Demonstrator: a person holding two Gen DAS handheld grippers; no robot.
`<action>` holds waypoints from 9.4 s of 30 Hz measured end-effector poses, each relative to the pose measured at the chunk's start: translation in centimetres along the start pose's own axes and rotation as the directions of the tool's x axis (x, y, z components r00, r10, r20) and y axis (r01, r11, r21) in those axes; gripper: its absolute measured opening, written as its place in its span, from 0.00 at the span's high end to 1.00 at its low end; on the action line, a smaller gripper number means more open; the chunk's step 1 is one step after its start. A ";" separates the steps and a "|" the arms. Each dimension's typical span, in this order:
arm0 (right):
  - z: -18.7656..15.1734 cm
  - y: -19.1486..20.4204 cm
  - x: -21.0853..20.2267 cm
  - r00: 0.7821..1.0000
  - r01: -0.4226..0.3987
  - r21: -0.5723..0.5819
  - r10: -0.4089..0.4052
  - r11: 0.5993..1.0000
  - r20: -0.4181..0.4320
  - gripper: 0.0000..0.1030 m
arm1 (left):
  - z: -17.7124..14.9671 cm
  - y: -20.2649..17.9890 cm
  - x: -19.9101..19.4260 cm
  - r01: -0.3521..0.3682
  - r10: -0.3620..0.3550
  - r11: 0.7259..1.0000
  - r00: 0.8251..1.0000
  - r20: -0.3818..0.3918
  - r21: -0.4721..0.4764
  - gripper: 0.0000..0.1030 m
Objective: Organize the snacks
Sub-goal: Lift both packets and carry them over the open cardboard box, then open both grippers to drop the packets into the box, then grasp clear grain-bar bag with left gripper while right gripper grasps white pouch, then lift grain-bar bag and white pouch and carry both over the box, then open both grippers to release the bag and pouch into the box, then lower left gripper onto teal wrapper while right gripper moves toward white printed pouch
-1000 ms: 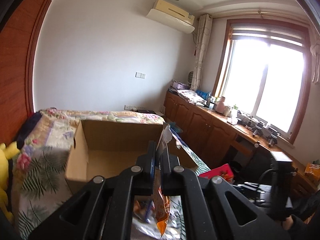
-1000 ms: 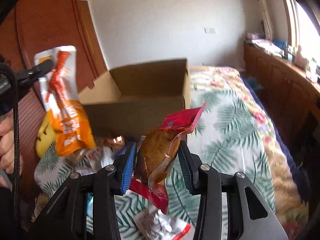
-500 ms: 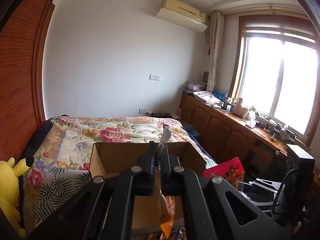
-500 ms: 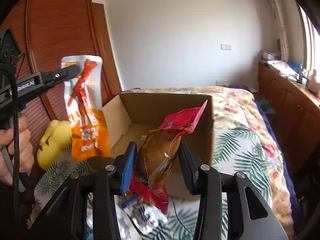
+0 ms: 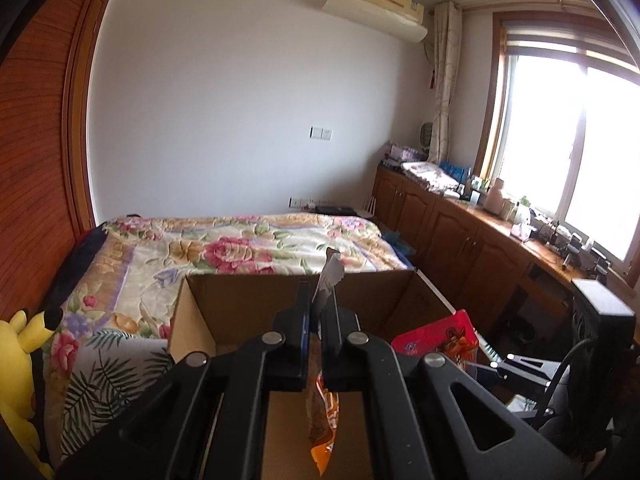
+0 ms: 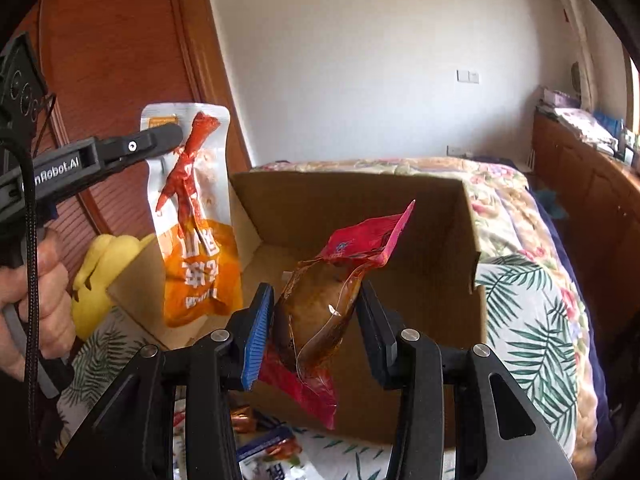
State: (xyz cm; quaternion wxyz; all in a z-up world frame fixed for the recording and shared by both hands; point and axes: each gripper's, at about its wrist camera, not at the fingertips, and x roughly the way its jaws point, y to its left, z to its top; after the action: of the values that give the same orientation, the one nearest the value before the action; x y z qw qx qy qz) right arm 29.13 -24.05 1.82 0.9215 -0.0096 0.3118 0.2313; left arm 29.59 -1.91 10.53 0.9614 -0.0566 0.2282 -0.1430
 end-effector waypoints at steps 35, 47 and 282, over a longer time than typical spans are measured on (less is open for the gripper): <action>-8.7 4.3 -9.4 0.998 0.036 -0.052 -0.039 0.998 -0.049 0.47 | -5.4 -0.2 -7.0 -0.088 0.093 0.993 0.994 -0.055 0.081 0.34; -15.6 4.0 -10.9 0.989 0.069 -0.058 -0.076 0.996 -0.123 0.45 | -12.7 1.3 -8.7 -0.104 0.120 0.989 0.980 -0.159 0.104 0.33; -15.9 3.9 -6.5 0.993 0.040 -0.059 -0.047 0.997 -0.112 0.33 | -22.5 -6.9 -12.8 0.101 -0.062 0.990 0.935 -0.350 0.094 0.45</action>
State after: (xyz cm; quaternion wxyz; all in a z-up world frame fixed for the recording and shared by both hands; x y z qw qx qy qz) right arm 13.90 -25.88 -6.71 0.9065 -0.0557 0.3566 0.2190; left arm 6.70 -5.58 -2.92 0.9011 0.0131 0.3829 -0.2029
